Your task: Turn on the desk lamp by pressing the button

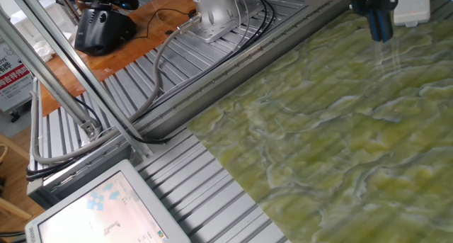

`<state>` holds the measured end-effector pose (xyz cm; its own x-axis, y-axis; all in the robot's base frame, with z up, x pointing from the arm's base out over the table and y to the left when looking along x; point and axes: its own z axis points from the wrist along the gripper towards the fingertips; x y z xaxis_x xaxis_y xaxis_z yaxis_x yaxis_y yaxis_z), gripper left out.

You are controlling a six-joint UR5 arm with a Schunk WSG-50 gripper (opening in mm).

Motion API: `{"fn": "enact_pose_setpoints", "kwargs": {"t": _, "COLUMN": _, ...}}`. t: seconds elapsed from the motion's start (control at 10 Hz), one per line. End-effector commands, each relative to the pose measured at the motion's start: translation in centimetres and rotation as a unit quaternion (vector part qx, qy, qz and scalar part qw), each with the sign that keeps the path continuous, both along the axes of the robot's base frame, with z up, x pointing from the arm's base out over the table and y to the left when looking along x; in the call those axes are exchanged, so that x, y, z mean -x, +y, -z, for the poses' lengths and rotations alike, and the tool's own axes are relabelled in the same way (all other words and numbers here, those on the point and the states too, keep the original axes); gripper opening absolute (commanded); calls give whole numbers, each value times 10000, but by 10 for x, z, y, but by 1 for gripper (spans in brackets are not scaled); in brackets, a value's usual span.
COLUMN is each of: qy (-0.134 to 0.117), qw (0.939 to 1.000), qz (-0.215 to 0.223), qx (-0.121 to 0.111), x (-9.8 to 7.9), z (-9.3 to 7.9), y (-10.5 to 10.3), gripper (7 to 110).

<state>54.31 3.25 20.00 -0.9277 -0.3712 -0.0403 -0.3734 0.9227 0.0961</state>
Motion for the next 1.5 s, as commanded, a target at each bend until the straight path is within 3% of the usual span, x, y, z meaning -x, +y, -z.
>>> {"fn": "enact_pose_setpoints", "kwargs": {"t": 0.0, "qy": -11, "qw": 9993, "qz": -346, "qx": 123, "x": 2, "z": 1, "y": -4, "gripper": 7}}
{"fn": "enact_pose_setpoints", "kwargs": {"t": 0.2, "qy": -162, "qw": 9988, "qz": -461, "qx": -85, "x": 1, "z": 6, "y": 20, "gripper": 7}}
{"fn": "enact_pose_setpoints", "kwargs": {"t": 0.4, "qy": -276, "qw": 9965, "qz": -787, "qx": -111, "x": 2, "z": 10, "y": 30, "gripper": 7}}
{"fn": "enact_pose_setpoints", "kwargs": {"t": 0.7, "qy": -285, "qw": 9968, "qz": -698, "qx": -258, "x": 11, "z": 18, "y": 54, "gripper": 7}}
{"fn": "enact_pose_setpoints", "kwargs": {"t": 0.9, "qy": -97, "qw": 9939, "qz": -985, "qx": -496, "x": 29, "z": 21, "y": 72, "gripper": 7}}
{"fn": "enact_pose_setpoints", "kwargs": {"t": 1.0, "qy": 84, "qw": 9900, "qz": -1187, "qx": -758, "x": 44, "z": 21, "y": 88, "gripper": 7}}
{"fn": "enact_pose_setpoints", "kwargs": {"t": 1.3, "qy": 540, "qw": 9842, "qz": -1410, "qx": -929, "x": 73, "z": 26, "y": 95, "gripper": 7}}
{"fn": "enact_pose_setpoints", "kwargs": {"t": 1.4, "qy": 709, "qw": 9789, "qz": -1446, "qx": -1254, "x": 84, "z": 25, "y": 107, "gripper": 7}}
